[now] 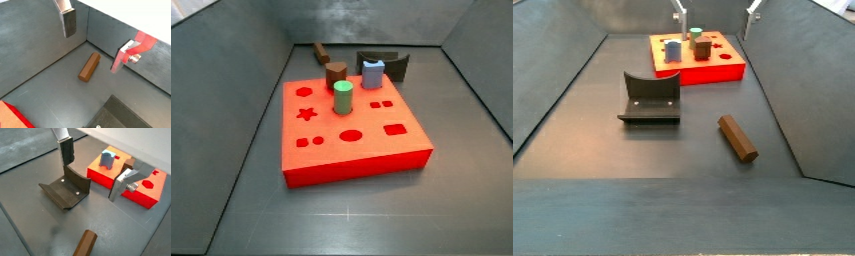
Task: Pick up the hexagon object. Move up. Place the hexagon object on the fixture. Regrasp the hexagon object. Move to above the board. Insert the hexagon object.
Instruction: Pick up the hexagon object.
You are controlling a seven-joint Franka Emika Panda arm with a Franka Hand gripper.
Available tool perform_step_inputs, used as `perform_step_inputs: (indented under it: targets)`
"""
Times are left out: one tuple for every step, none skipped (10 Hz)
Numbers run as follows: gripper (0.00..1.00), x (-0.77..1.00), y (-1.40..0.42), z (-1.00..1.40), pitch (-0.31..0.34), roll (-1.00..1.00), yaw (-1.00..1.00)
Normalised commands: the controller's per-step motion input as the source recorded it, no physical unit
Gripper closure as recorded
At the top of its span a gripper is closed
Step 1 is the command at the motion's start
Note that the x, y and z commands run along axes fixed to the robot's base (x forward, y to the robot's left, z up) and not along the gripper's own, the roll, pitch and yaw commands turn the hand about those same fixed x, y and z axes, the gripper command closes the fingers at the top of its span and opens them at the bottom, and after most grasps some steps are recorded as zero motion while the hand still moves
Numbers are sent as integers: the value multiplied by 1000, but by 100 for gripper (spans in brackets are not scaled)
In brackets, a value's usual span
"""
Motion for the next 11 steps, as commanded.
perform_step_inputs:
  targets:
    - [0, -429, 126, -460, -30, 17, 0]
    - [0, -609, 231, -951, -90, 29, 43]
    - [0, -626, 280, -1000, -123, 1, 100]
    - [0, -406, 177, -1000, -131, 0, 163]
    - [0, 0, 94, -1000, -101, 0, 189]
    - [0, 86, 71, -1000, -67, 0, 174]
    - [0, 274, 43, -1000, -60, 0, 74]
    - [0, 343, 54, -1000, -49, 17, 9]
    - [0, 249, 77, -1000, -3, 37, 0]
    - [0, 117, 97, -1000, -3, 50, 31]
    - [0, 0, 111, -1000, -26, 60, 106]
